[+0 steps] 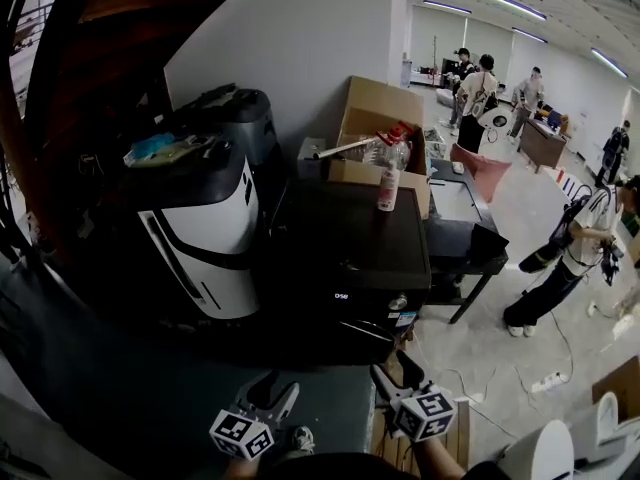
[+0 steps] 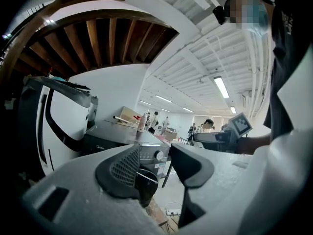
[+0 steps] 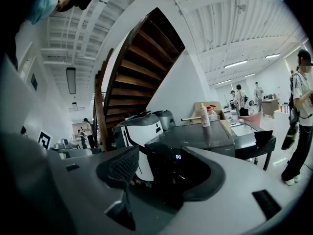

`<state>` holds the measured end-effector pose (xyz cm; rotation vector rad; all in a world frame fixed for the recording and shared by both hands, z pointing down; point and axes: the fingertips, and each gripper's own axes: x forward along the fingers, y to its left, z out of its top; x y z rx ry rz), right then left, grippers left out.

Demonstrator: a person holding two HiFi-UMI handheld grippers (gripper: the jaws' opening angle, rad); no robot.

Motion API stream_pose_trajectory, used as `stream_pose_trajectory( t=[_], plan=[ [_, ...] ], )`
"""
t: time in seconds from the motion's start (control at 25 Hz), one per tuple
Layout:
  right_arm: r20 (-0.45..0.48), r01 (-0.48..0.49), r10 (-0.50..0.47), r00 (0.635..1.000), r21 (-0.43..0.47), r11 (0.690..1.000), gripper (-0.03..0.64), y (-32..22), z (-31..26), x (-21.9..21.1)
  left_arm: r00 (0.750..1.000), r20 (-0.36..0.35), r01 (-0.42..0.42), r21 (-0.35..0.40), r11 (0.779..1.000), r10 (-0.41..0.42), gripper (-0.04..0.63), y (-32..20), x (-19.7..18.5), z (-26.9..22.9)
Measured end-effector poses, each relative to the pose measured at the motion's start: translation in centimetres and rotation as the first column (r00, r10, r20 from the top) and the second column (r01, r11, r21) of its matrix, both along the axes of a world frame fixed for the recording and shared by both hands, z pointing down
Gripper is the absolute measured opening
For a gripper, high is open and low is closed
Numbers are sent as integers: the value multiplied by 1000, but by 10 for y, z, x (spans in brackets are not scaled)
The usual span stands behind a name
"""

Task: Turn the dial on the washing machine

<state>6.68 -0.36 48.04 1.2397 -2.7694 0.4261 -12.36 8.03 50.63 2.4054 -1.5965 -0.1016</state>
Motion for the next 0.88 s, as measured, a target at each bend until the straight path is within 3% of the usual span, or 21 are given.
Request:
stream_pose_trajectory(
  t=[0.4, 0.56, 0.88],
  plan=[
    [-13, -179, 179, 984, -33, 983, 247, -53, 12, -40, 990, 4, -143, -10, 990, 143, 192, -77, -61, -3],
    [-39, -229, 227, 973, -37, 973, 244, -65, 19, -43, 988, -9, -152, -21, 988, 152, 192, -100, -80, 5],
    [-78, -283, 279, 957, -46, 958, 242, -104, 30, -33, 981, -23, -194, -49, 980, 193, 190, -140, -73, 17]
  ],
)
